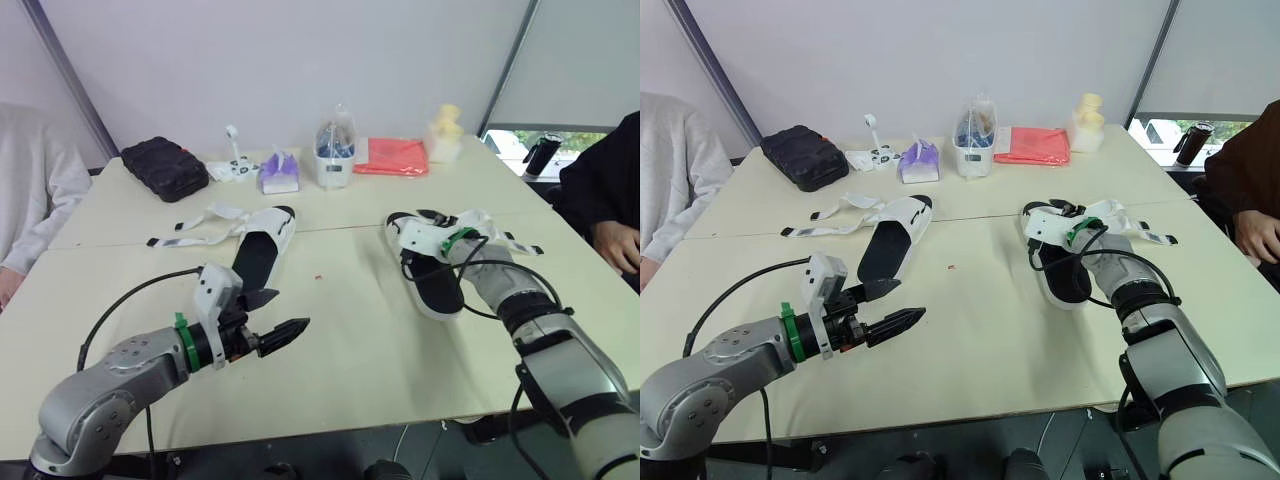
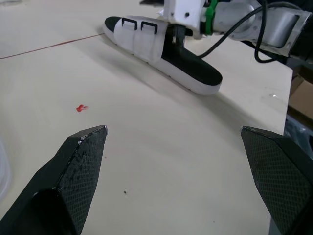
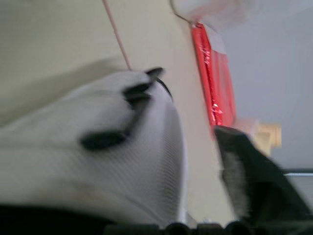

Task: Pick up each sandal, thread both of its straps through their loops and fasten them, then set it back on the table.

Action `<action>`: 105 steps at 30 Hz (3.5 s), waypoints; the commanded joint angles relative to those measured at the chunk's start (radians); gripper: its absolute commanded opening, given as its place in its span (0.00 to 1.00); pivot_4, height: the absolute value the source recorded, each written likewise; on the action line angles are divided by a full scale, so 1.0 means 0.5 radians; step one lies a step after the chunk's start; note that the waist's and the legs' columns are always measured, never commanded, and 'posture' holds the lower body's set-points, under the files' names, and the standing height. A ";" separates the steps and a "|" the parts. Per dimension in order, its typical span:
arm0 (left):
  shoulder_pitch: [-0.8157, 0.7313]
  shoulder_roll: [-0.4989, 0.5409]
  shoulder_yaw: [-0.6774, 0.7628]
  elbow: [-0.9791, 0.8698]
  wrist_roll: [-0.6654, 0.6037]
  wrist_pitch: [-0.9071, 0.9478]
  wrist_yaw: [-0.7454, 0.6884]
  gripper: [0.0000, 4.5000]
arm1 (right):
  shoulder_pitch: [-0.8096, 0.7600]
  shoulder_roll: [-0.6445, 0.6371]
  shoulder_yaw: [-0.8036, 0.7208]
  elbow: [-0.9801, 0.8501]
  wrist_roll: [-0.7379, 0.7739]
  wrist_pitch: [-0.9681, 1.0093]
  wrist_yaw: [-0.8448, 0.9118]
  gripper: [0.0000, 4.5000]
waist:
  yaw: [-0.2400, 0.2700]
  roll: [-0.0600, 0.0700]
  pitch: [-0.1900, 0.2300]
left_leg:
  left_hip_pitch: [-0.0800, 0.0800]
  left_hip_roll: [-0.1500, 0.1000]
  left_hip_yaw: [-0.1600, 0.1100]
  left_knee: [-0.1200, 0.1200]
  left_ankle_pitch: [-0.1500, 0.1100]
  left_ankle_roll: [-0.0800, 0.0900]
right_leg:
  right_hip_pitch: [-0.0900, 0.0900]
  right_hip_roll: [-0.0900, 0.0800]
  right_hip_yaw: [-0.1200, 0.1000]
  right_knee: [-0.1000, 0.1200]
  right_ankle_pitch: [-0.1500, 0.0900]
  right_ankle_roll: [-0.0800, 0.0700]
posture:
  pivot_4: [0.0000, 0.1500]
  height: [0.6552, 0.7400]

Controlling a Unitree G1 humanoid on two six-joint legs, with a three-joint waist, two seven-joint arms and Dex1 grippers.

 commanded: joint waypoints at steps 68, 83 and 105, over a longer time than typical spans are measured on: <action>-0.931 -0.316 -0.918 1.613 1.214 -1.096 -1.151 0.04 | -0.086 -1.137 0.736 -0.252 -0.927 -1.975 -1.361 1.00 | -0.044 -0.002 -0.001 | 0.003 0.024 0.039 -0.020 0.011 -0.024 | -0.027 0.032 0.031 0.007 0.019 -0.011 | 1.00 1.00; -0.906 -0.434 -1.083 1.588 1.478 -1.064 -1.180 0.01 | 0.531 -0.534 -0.579 -1.566 2.944 1.633 0.761 1.00 | -0.015 -0.004 0.000 | 0.031 0.046 0.048 0.000 -0.014 0.008 | 0.014 0.038 0.032 -0.004 0.023 -0.007 | 1.00 1.00; -0.783 -0.599 -0.996 1.431 1.510 -1.057 -0.935 0.00 | -0.513 0.094 -1.184 0.046 2.473 2.735 0.426 1.00 | 0.016 -0.002 -0.002 | -0.003 0.041 0.054 0.017 -0.012 0.001 | -0.016 0.032 0.030 0.002 0.028 -0.003 | 1.00 1.00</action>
